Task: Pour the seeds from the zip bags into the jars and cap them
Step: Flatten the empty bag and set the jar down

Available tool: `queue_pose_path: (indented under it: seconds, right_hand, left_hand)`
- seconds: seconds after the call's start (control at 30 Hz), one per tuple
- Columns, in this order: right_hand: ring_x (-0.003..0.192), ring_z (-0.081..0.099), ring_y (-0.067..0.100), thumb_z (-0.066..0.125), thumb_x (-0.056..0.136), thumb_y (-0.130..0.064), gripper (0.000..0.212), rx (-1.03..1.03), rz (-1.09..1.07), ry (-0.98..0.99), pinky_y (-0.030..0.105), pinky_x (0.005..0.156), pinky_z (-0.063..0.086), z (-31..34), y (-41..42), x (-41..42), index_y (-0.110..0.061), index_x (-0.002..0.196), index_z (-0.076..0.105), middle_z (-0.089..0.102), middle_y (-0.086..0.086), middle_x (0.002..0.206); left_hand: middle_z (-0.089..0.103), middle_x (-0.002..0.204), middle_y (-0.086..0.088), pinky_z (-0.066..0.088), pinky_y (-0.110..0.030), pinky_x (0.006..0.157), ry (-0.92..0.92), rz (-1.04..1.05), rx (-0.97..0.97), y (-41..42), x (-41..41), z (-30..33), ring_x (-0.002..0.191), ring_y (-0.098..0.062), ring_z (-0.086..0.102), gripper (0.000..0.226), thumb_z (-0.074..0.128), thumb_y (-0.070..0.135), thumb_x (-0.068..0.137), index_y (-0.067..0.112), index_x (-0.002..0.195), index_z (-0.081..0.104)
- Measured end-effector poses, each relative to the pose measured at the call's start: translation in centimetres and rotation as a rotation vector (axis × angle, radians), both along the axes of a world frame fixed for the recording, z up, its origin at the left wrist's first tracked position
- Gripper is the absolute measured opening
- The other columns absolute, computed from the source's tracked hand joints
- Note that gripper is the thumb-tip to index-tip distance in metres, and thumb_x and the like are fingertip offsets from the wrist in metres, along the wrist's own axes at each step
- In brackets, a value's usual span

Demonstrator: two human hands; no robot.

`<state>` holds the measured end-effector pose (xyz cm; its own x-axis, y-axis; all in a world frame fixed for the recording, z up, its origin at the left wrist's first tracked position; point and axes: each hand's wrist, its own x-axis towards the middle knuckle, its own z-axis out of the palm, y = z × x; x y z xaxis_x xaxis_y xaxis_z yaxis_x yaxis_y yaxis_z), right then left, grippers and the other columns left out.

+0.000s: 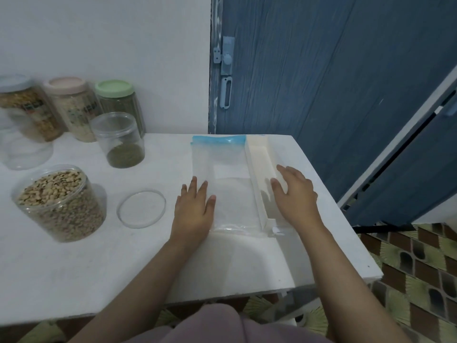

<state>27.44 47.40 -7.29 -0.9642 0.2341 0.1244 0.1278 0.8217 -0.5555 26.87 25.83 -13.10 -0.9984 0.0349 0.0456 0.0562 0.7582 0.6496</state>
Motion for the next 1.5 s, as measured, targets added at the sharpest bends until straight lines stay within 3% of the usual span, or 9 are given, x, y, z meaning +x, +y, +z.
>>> queue_pose_path:
  seconds: [0.13, 0.4, 0.63, 0.87, 1.0, 1.1, 1.2, 1.33, 1.5]
  right_hand:
    - [0.128, 0.049, 0.017, 0.05, 0.102, -0.025, 0.031, -0.191, 0.134, 0.221, 0.047, 0.11, 0.039, 1.6, -4.5, 1.8, -0.029, 0.131, 0.06, 0.053, -0.009, 0.138]
    - [0.122, 0.049, 0.01, 0.049, 0.102, -0.026, 0.024, -0.193, 0.359, 0.209, 0.043, 0.11, 0.04, 3.8, -14.8, 1.4, -0.035, 0.121, 0.062, 0.054, -0.013, 0.133]
    - [0.136, 0.03, 0.03, 0.046, 0.101, -0.04, 0.04, 0.101, 0.414, -0.221, 0.04, 0.105, 0.029, 3.3, -23.7, -1.1, -0.033, 0.141, 0.045, 0.031, 0.001, 0.153]
    - [0.14, 0.018, 0.046, 0.06, 0.083, -0.07, 0.094, 0.328, 0.36, -0.567, 0.052, 0.112, 0.024, -2.0, -29.3, -1.8, -0.04, 0.156, 0.008, -0.003, 0.009, 0.164]
    - [0.135, 0.025, 0.039, 0.068, 0.08, -0.063, 0.097, 0.211, 0.273, -0.464, 0.047, 0.107, 0.032, -2.0, -29.4, -1.4, -0.044, 0.154, 0.008, 0.019, 0.012, 0.152]
    - [0.129, 0.028, 0.031, 0.076, 0.078, -0.045, 0.098, -0.114, 0.267, -0.255, 0.04, 0.103, 0.033, -0.9, -29.3, -0.2, -0.056, 0.149, 0.009, 0.02, 0.006, 0.141]
    - [0.123, 0.027, 0.008, 0.083, 0.074, -0.025, 0.097, -0.394, 0.372, 0.061, 0.027, 0.107, 0.031, 0.7, -30.0, 1.7, -0.062, 0.139, 0.021, 0.017, -0.009, 0.132]
    - [0.132, 0.035, 0.004, 0.086, 0.07, -0.036, 0.081, -0.391, 0.461, 0.517, 0.017, 0.111, 0.03, 2.1, -31.0, 2.8, -0.04, 0.133, 0.036, 0.032, -0.003, 0.136]
    - [0.142, 0.034, 0.019, 0.086, 0.07, -0.036, 0.079, -0.508, 0.586, 0.551, 0.028, 0.117, 0.029, 2.9, -32.6, 2.9, -0.033, 0.126, 0.031, 0.037, -0.002, 0.146]
  left_hand:
    - [0.015, 0.165, 0.006, 0.007, -0.038, 0.126, 0.153, 0.039, 0.087, -0.9, 1.5, 3.0, 0.154, -0.018, 0.005, 0.049, 0.037, 0.033, 0.106, 0.024, 0.153, 0.033]
    - [0.037, 0.157, 0.002, 0.003, -0.051, 0.124, 0.493, 0.181, 0.116, -9.8, 4.1, 7.4, 0.151, -0.02, 0.015, 0.045, 0.043, 0.024, 0.093, 0.018, 0.137, 0.054]
    - [0.033, 0.158, 0.005, -0.009, -0.058, 0.117, 0.465, 0.261, 0.043, -18.3, 5.0, 7.6, 0.153, -0.023, 0.006, 0.045, 0.038, 0.028, 0.096, 0.019, 0.137, 0.054]
    - [0.021, 0.161, 0.002, 0.001, -0.057, 0.12, 0.296, 0.2, 0.12, -24.9, 4.6, 6.2, 0.151, -0.018, 0.012, 0.058, 0.038, 0.038, 0.093, 0.02, 0.148, 0.038]
    - [0.027, 0.157, -0.001, 0.02, -0.029, 0.12, 0.232, 0.117, 0.298, -26.7, 4.1, 5.3, 0.145, -0.008, 0.023, 0.054, 0.049, 0.03, 0.103, 0.015, 0.152, 0.031]
    - [0.034, 0.147, 0.009, 0.021, -0.014, 0.108, 0.194, 0.111, 0.378, -27.2, 3.6, 5.3, 0.134, 0.0, 0.031, 0.051, 0.048, 0.028, 0.103, 0.017, 0.151, 0.033]
    - [0.035, 0.141, 0.017, 0.021, -0.014, 0.106, 0.138, 0.115, 0.494, -27.7, 3.2, 5.7, 0.129, 0.007, 0.03, 0.049, 0.042, 0.032, 0.105, 0.02, 0.152, 0.034]
    - [0.04, 0.148, 0.013, 0.025, -0.019, 0.11, 0.115, 0.105, 0.567, -28.0, 2.8, 5.8, 0.132, 0.003, 0.034, 0.048, 0.038, 0.037, 0.106, 0.024, 0.152, 0.034]
    - [0.045, 0.15, 0.009, 0.029, -0.032, 0.119, 0.091, 0.099, 0.662, -28.4, 2.4, 6.2, 0.138, -0.004, 0.039, 0.05, 0.034, 0.048, 0.103, 0.029, 0.15, 0.037]
